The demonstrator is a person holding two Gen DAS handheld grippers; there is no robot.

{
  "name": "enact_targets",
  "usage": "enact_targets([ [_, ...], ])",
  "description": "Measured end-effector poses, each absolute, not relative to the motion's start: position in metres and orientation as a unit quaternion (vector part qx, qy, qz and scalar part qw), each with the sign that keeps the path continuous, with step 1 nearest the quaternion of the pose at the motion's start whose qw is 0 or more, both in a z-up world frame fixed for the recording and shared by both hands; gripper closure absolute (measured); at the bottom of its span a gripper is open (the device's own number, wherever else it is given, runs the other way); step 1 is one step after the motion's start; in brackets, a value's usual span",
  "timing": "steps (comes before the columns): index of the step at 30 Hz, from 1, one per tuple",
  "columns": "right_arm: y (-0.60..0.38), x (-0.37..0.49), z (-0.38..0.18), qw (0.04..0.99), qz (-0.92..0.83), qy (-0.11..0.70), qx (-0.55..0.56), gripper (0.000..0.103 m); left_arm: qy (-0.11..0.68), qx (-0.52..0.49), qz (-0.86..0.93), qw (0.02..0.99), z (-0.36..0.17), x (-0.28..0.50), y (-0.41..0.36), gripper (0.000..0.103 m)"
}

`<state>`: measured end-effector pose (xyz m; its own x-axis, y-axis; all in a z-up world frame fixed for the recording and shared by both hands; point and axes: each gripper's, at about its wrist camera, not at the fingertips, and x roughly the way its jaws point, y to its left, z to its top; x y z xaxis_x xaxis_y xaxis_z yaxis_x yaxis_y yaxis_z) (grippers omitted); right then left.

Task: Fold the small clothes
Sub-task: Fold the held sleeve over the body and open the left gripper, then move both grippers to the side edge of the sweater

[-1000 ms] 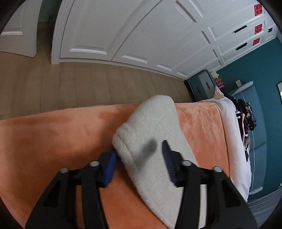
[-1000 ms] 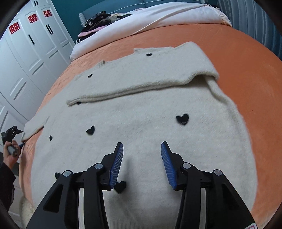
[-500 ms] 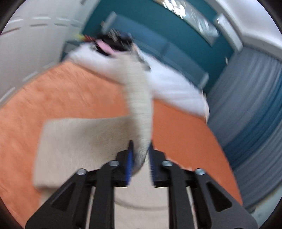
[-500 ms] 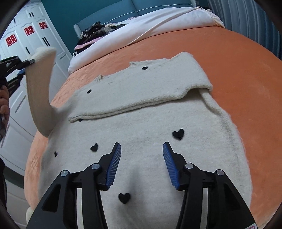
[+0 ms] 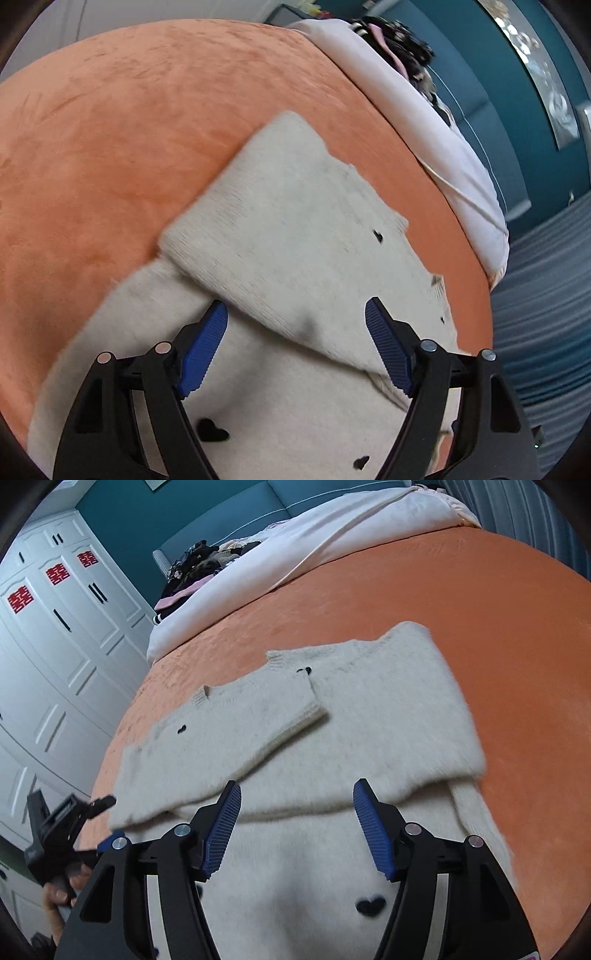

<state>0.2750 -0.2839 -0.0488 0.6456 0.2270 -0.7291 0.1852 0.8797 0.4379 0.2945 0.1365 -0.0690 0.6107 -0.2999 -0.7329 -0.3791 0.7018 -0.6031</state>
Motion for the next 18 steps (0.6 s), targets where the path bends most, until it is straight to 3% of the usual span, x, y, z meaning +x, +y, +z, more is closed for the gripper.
enact_targets([
  [2, -0.279, 0.31, -0.063, 0.864, -0.001, 0.439, 0.248, 0.041, 0.437, -0.412, 0.037, 0.799, -0.073, 0.293, 0.156, 0.029],
  [4, -0.271, 0.334, -0.075, 0.859, -0.009, 0.451, 0.243, 0.041, 0.434, -0.431, 0.045, 0.79, -0.078, 0.295, 0.168, 0.036],
  [5, -0.264, 0.346, -0.081, 0.855, -0.004, 0.457, 0.243, 0.047, 0.436, -0.43, 0.047, 0.789, -0.08, 0.296, 0.167, 0.049],
  [6, -0.258, 0.354, -0.081, 0.855, 0.004, 0.459, 0.241, 0.061, 0.439, -0.425, 0.051, 0.79, -0.081, 0.301, 0.164, 0.067],
  [7, -0.255, 0.358, -0.075, 0.858, 0.011, 0.457, 0.237, 0.097, 0.432, -0.423, 0.048, 0.795, -0.078, 0.302, 0.164, 0.076],
  [8, -0.252, 0.355, -0.057, 0.872, 0.024, 0.425, 0.244, 0.095, 0.421, -0.42, 0.043, 0.803, -0.072, 0.302, 0.163, 0.087],
  [13, -0.261, 0.305, 0.026, 0.929, 0.061, 0.272, 0.242, 0.096, 0.375, -0.376, 0.041, 0.846, -0.046, 0.303, 0.164, 0.091],
  [15, -0.273, 0.302, -0.001, 0.925, 0.026, 0.306, 0.226, 0.096, 0.402, -0.354, 0.043, 0.844, -0.06, 0.309, 0.156, 0.09],
  [18, -0.286, 0.322, -0.091, 0.869, -0.029, 0.448, 0.21, 0.097, 0.44, -0.326, 0.06, 0.835, -0.09, 0.313, 0.142, 0.093],
])
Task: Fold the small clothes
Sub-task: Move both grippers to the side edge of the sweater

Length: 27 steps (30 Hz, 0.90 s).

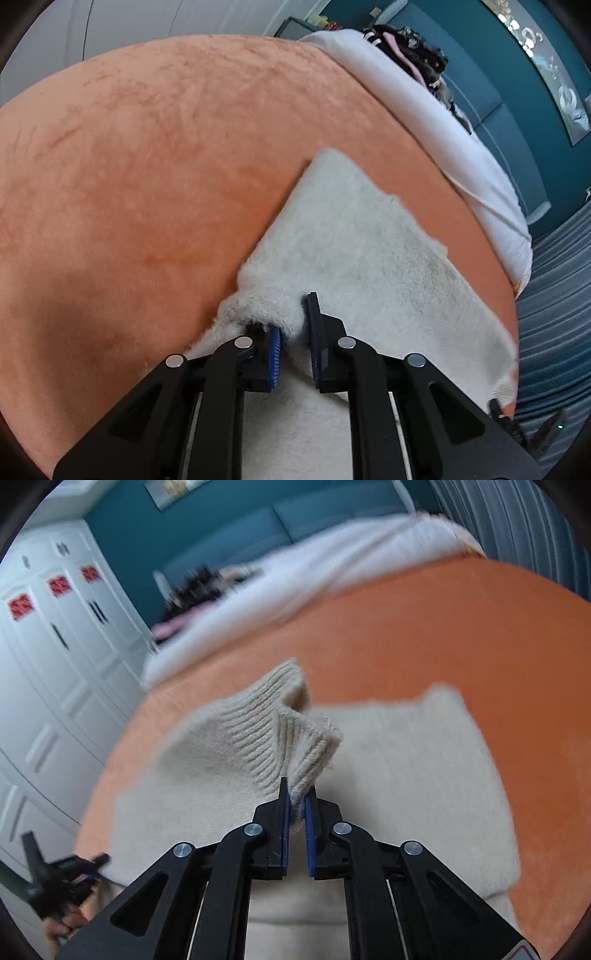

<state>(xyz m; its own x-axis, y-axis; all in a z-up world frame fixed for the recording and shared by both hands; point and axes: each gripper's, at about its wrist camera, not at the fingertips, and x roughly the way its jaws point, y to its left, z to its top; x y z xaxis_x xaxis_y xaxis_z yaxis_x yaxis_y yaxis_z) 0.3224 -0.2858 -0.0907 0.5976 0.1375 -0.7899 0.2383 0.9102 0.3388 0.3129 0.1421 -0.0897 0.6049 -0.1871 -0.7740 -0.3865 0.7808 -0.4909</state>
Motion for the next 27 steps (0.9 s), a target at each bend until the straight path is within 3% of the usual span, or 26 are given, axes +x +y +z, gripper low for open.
enact_targets([
  [5, -0.297, 0.298, -0.06, 0.888, 0.008, 0.369, 0.274, 0.097, 0.434, -0.297, 0.061, 0.848, -0.088, 0.305, 0.137, 0.092],
  [9, -0.293, 0.318, -0.1, 0.864, -0.011, 0.446, 0.234, 0.096, 0.437, -0.288, 0.071, 0.849, -0.087, 0.304, 0.136, 0.091],
  [13, -0.291, 0.289, -0.063, 0.881, -0.008, 0.412, 0.234, 0.088, 0.444, -0.237, 0.072, 0.861, -0.076, 0.301, 0.126, 0.088],
  [15, -0.29, 0.259, -0.038, 0.892, -0.009, 0.397, 0.216, 0.084, 0.447, -0.216, 0.065, 0.866, -0.066, 0.289, 0.125, 0.077],
  [16, -0.29, 0.242, -0.03, 0.895, -0.017, 0.399, 0.2, 0.076, 0.449, -0.203, 0.062, 0.868, -0.06, 0.278, 0.126, 0.071],
  [17, -0.293, 0.219, -0.024, 0.896, -0.03, 0.402, 0.185, 0.063, 0.452, -0.192, 0.061, 0.869, -0.055, 0.266, 0.128, 0.057],
  [18, -0.3, 0.194, -0.021, 0.895, -0.038, 0.407, 0.177, 0.058, 0.453, -0.185, 0.062, 0.87, -0.05, 0.253, 0.13, 0.045],
  [19, -0.302, 0.174, -0.021, 0.892, -0.044, 0.415, 0.172, 0.051, 0.453, -0.178, 0.061, 0.871, -0.046, 0.233, 0.135, 0.04],
  [21, -0.32, 0.119, -0.032, 0.878, -0.061, 0.444, 0.166, 0.047, 0.461, -0.165, 0.058, 0.87, -0.042, 0.198, 0.144, 0.021],
  [27, -0.329, 0.003, -0.076, 0.817, -0.056, 0.532, 0.215, 0.046, 0.525, -0.206, 0.056, 0.824, -0.07, 0.088, 0.179, 0.014],
])
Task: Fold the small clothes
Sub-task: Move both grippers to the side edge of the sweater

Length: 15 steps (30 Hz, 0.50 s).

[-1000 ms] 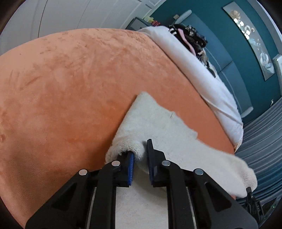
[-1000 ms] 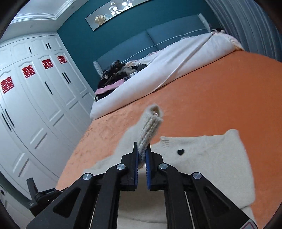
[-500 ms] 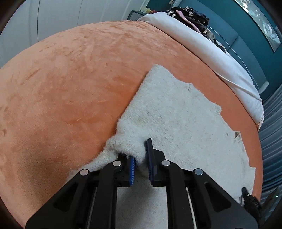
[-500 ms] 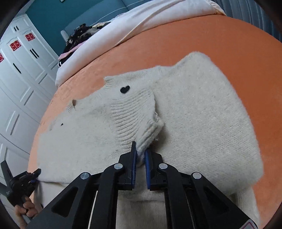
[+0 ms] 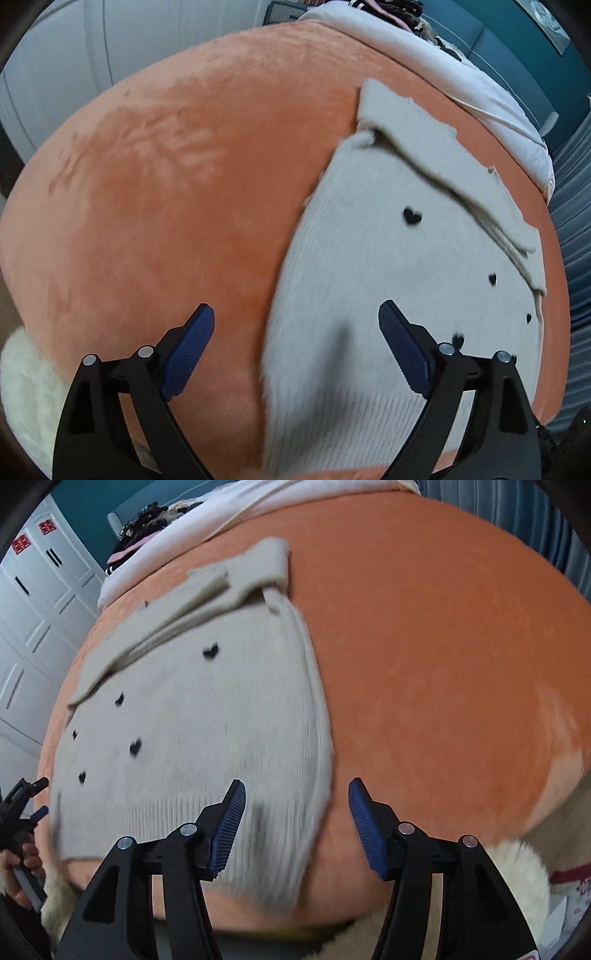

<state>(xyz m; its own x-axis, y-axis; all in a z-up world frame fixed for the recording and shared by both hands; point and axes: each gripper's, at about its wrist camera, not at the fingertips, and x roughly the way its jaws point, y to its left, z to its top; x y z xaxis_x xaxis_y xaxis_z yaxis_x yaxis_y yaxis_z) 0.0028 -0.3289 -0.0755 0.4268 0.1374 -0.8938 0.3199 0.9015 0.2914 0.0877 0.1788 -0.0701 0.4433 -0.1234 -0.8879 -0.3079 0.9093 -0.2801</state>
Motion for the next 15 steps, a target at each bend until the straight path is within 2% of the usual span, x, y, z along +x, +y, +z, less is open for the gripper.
enact_targets([
  [5, -0.306, -0.009, -0.09, 0.801, -0.007, 0.541, 0.257, 0.043, 0.524, -0.224, 0.04, 0.821, -0.078, 0.052, 0.171, 0.01],
  [8, -0.298, -0.001, -0.09, 0.809, -0.006, 0.522, 0.27, 0.043, 0.535, -0.209, 0.031, 0.818, -0.077, 0.054, 0.155, 0.012],
  [9, -0.298, 0.001, -0.09, 0.81, -0.007, 0.516, 0.278, 0.046, 0.538, -0.201, 0.025, 0.818, -0.076, 0.056, 0.15, 0.023],
  [10, -0.298, 0.003, -0.09, 0.81, -0.007, 0.512, 0.287, 0.062, 0.543, -0.189, 0.022, 0.818, -0.075, 0.058, 0.145, 0.031],
  [11, -0.298, 0.005, -0.089, 0.808, -0.002, 0.51, 0.294, 0.089, 0.549, -0.18, 0.019, 0.816, -0.074, 0.06, 0.141, 0.046],
  [13, -0.299, 0.006, -0.083, 0.812, 0.001, 0.496, 0.307, 0.091, 0.553, -0.165, 0.02, 0.816, -0.069, 0.063, 0.134, 0.062],
  [15, -0.295, 0.003, -0.068, 0.83, 0.007, 0.473, 0.296, 0.092, 0.55, -0.154, 0.017, 0.82, -0.06, 0.063, 0.129, 0.087],
])
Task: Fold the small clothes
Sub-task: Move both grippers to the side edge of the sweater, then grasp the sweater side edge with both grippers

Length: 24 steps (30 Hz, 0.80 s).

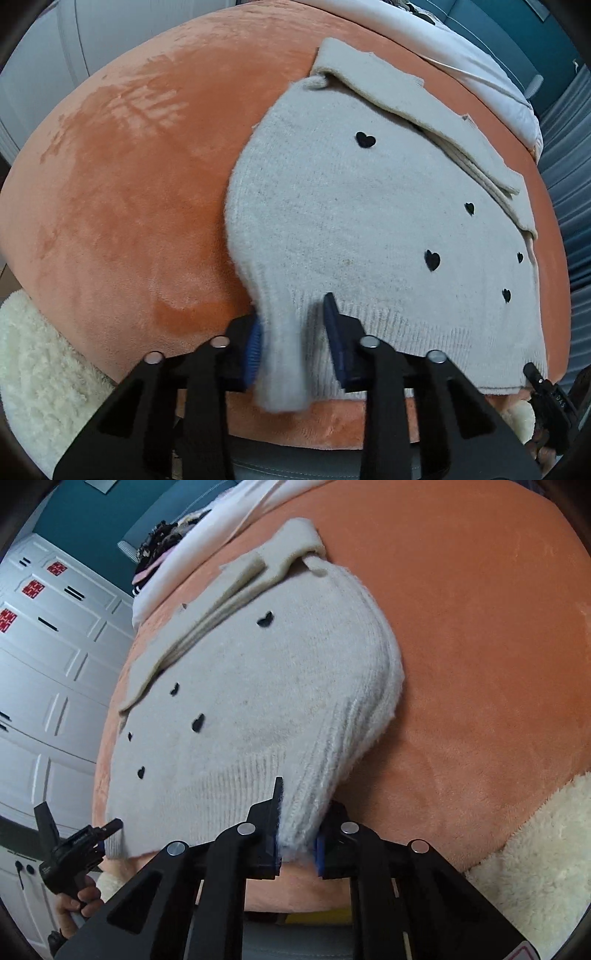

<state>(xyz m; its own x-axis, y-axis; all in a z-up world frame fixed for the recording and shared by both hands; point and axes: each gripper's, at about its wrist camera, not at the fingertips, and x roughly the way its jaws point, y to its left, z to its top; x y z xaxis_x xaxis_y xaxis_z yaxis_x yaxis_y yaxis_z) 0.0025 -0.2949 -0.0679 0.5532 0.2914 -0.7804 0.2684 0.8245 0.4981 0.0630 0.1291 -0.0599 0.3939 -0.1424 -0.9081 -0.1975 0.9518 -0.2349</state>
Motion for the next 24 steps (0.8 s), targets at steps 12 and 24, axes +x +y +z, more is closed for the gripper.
enact_targets([
  [12, -0.29, -0.015, -0.013, 0.87, 0.007, 0.422, 0.253, 0.094, 0.517, -0.084, 0.006, 0.852, -0.003, 0.037, 0.107, 0.094],
  [24, -0.3, -0.048, -0.005, 0.872, 0.017, 0.441, 0.212, 0.097, 0.534, -0.048, 0.011, 0.844, 0.006, 0.01, 0.108, 0.098],
])
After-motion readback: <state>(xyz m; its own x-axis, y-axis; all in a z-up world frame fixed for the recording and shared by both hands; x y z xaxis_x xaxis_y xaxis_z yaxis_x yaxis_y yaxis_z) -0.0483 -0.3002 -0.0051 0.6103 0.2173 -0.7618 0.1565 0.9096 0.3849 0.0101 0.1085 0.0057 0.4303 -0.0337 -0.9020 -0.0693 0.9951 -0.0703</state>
